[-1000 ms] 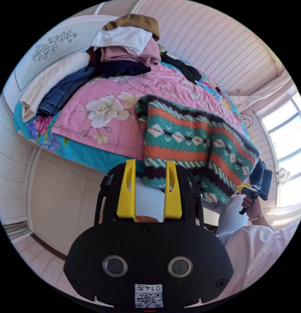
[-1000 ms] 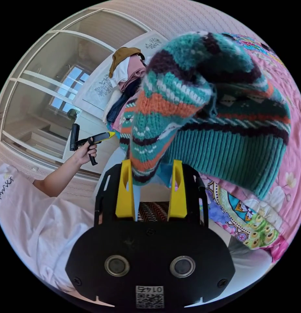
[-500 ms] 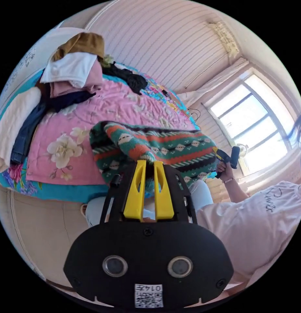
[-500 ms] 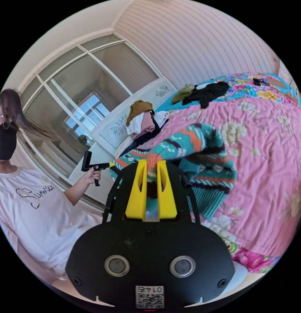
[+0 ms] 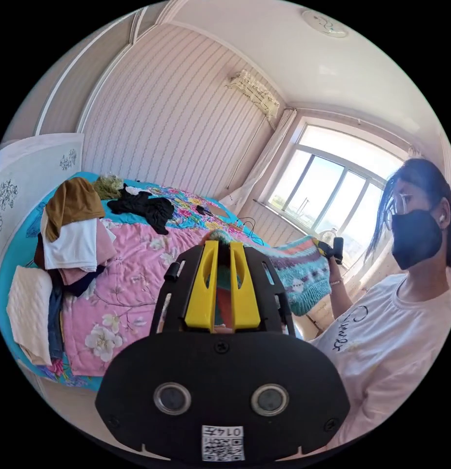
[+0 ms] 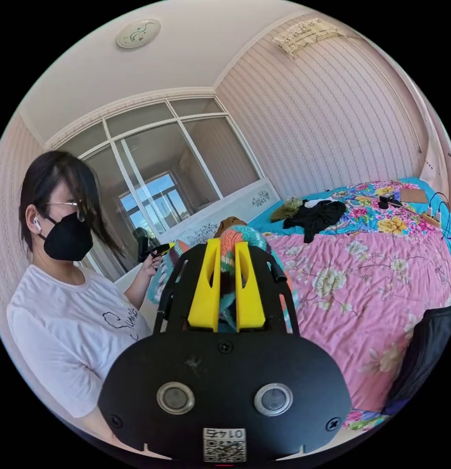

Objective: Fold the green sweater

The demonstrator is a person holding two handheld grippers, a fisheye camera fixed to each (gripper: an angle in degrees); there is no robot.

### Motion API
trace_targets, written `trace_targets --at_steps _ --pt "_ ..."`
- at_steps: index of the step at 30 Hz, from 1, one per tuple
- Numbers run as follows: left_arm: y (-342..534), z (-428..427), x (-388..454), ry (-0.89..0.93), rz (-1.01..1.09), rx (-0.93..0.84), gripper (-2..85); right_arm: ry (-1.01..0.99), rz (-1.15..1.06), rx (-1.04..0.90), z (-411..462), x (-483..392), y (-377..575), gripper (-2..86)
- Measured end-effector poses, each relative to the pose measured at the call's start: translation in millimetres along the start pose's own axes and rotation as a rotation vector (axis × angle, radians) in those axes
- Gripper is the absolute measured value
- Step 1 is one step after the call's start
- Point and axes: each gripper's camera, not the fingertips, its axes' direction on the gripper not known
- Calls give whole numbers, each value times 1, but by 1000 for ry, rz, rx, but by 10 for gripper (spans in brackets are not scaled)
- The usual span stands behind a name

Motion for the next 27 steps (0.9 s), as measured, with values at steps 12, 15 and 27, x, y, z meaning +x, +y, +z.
trace_targets --at_steps 12,15,27 --pt "23 234 -131 -92 -428 -495 51 412 466 -321 122 159 38 31" --pt "73 232 -109 -122 -328 -573 51 463 373 -489 151 132 85 39" --pt "188 251 -37 -475 26 -650 80 618 90 -677 239 50 159 106"
